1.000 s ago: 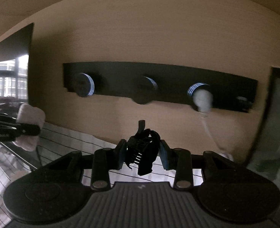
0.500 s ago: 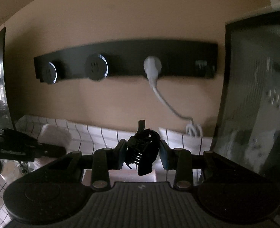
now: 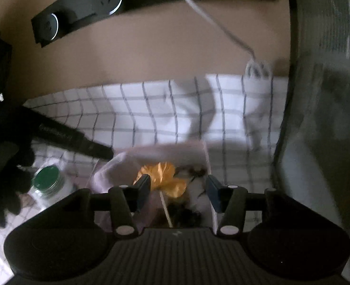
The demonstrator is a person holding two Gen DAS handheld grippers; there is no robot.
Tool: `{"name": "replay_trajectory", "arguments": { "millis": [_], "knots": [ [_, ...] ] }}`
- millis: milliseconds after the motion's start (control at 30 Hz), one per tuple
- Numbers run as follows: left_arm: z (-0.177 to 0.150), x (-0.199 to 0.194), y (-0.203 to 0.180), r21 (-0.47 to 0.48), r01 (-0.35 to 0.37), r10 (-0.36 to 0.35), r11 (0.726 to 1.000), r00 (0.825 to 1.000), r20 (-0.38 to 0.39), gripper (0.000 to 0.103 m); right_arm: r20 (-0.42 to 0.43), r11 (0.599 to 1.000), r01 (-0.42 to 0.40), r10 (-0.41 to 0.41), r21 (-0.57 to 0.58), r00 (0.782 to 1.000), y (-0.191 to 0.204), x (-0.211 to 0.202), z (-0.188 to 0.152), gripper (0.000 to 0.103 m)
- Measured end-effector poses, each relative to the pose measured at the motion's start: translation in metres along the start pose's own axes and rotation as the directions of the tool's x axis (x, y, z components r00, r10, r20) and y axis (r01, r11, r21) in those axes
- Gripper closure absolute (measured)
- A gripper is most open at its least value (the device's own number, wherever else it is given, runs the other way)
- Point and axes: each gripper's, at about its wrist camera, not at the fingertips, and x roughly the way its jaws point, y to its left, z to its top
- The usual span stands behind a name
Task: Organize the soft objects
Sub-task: 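Open both grippers to drop the towel and clip into the pink box, then grasp the black cable with the left gripper while the right gripper reaches beside the green jar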
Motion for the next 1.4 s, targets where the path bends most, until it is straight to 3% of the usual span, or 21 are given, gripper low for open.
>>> {"name": "replay_trajectory", "arguments": {
  "millis": [33,133,233,300,367,467,533,633,767,833,933,1000,1100,1167,1267,1400],
  "knots": [
    [-0.002,-0.003,0.001,0.003,-0.013,0.012,1.0,1.0,0.012,0.082,-0.01,1.0,-0.005,0.005,0.002,1.0,0.0,0.001,-0.003,0.049],
    [-0.014,-0.024,0.018,-0.091,0.046,-0.038,0.995,0.996,0.087,0.082,-0.031,1.0,-0.02,0.02,0.005,0.999,0.004,0.006,-0.009,0.049],
    [-0.039,-0.048,0.034,-0.176,0.106,-0.078,0.979,0.984,0.159,0.082,-0.032,0.999,-0.032,0.033,0.024,0.999,0.011,0.008,-0.011,0.049],
    [-0.064,-0.061,0.046,-0.217,0.106,-0.072,0.97,0.984,0.163,0.082,-0.031,0.998,-0.033,0.034,0.046,0.999,0.017,0.008,-0.011,0.049],
    [-0.09,-0.076,0.065,-0.245,0.062,-0.027,0.968,0.989,0.144,0.082,-0.042,0.996,-0.047,0.05,0.08,0.998,0.022,0.01,-0.01,0.049],
    [-0.118,-0.11,0.103,-0.276,-0.057,0.096,0.959,0.987,0.13,0.082,-0.089,0.983,-0.1,0.114,0.154,0.989,0.037,0.017,-0.003,0.049],
    [-0.128,-0.138,0.132,-0.314,-0.12,0.171,0.942,0.975,0.14,0.082,-0.101,0.973,-0.126,0.147,0.193,0.984,0.055,0.022,0.005,0.049],
    [-0.14,-0.188,0.177,-0.372,-0.193,0.278,0.908,0.941,0.19,0.082,-0.105,0.949,-0.191,0.223,0.251,0.969,0.089,0.026,0.019,0.049],
    [-0.15,-0.246,0.224,-0.405,-0.254,0.373,0.878,0.894,0.248,0.082,-0.129,0.889,-0.35,0.4,0.296,0.907,0.149,0.035,0.045,0.049],
    [-0.154,-0.269,0.245,-0.402,-0.292,0.415,0.868,0.871,0.263,0.082,-0.122,0.882,-0.392,0.434,0.262,0.893,0.18,0.036,0.059,0.049],
    [-0.159,-0.288,0.273,-0.417,-0.313,0.449,0.854,0.848,0.283,0.082,-0.109,0.901,-0.421,0.431,0.1,0.896,0.227,0.037,0.079,0.049],
    [-0.161,-0.289,0.293,-0.437,-0.278,0.425,0.855,0.859,0.286,0.082,-0.12,0.909,-0.416,0.411,-0.022,0.904,0.252,0.042,0.086,0.049],
    [-0.166,-0.273,0.321,-0.492,-0.139,0.306,0.86,0.911,0.278,0.082,-0.133,0.896,-0.397,0.376,-0.201,0.917,0.278,0.048,0.082,0.049],
    [-0.167,-0.252,0.331,-0.502,-0.086,0.245,0.861,0.935,0.258,0.082,-0.133,0.871,-0.358,0.333,-0.336,0.934,0.292,0.051,0.071,0.049],
    [-0.165,-0.218,0.336,-0.498,-0.054,0.193,0.865,0.954,0.231,0.082,-0.162,0.798,-0.312,0.266,-0.515,0.95,0.31,0.061,0.043,0.049],
    [-0.15,-0.165,0.34,-0.475,-0.001,0.118,0.88,0.969,0.215,0.082,-0.216,0.729,-0.333,0.254,-0.597,0.943,0.316,0.072,0.004,0.049]
  ]
}}
